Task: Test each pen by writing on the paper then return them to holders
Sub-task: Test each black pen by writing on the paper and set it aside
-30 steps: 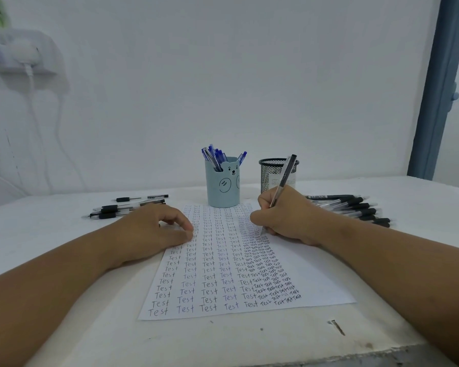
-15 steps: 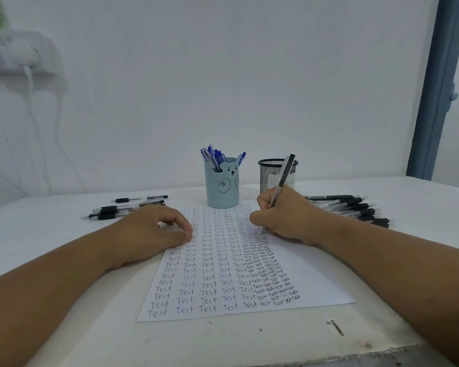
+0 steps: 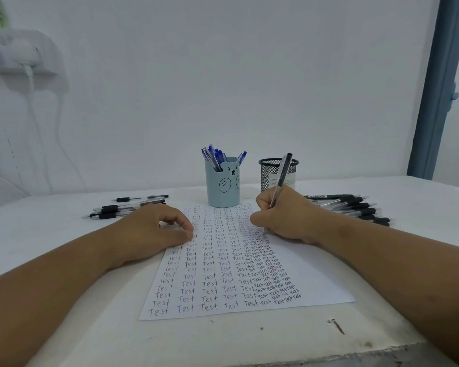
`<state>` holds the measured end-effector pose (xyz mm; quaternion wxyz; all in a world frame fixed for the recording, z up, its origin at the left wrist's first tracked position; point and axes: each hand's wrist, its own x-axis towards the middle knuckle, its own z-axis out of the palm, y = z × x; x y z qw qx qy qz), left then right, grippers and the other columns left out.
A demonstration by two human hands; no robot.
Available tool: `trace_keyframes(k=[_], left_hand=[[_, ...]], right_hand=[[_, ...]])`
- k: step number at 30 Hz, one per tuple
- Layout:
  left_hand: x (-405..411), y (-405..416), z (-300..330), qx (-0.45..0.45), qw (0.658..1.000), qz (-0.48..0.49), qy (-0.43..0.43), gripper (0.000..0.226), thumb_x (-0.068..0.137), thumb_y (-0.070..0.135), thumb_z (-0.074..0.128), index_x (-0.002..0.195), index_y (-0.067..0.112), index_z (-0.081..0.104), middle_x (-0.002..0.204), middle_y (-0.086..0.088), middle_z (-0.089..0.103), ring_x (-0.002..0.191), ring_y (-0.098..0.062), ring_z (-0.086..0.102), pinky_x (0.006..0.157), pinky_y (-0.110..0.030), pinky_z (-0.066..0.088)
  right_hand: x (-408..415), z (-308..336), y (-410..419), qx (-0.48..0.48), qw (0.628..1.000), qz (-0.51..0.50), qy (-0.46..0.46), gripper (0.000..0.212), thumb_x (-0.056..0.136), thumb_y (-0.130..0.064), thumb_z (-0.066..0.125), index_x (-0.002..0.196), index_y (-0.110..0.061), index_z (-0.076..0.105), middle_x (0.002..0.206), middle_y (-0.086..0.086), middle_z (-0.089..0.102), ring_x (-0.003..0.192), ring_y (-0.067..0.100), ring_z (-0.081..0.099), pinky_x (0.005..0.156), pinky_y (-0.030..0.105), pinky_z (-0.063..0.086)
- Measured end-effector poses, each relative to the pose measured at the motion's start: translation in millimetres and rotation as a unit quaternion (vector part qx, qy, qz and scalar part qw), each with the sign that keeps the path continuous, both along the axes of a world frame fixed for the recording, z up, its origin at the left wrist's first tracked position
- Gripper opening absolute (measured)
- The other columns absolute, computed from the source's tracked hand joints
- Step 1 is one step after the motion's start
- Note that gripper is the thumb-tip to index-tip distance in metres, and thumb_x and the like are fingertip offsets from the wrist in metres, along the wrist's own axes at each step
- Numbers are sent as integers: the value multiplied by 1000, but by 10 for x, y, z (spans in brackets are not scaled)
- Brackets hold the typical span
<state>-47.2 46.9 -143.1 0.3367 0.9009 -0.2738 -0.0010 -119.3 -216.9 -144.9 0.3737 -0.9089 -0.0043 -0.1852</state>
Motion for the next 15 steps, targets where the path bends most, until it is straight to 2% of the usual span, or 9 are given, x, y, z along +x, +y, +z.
trace_keyframes(k=[4,11,15], left_hand=[[-2,0,6,0,1000,-5,-1,8,81,41,79,87,45,75,108,23,66,100,7,57,89,-24,39],[5,-6,-3,-1,1000,-3,-6,5,82,40,79,86,40,76,105,24,67,91,9,56,81,-17,37],[9,-1,0,0,1000,-5,-6,6,82,40,79,87,42,75,106,24,67,92,7,56,84,-20,38]], right_hand=[[4,-2,3,-6,1000,-10,-12,43,78,-10,68,54,-20,34,62,7,31,58,16,33,60,30,29],[-11,5,8,-7,1000,-2,-5,46,79,-8,68,53,-20,32,58,4,28,51,12,27,54,26,26],[-18,4,11,-6,1000,5,-7,46,79,-6,68,53,-20,32,54,0,27,49,10,26,51,24,25]])
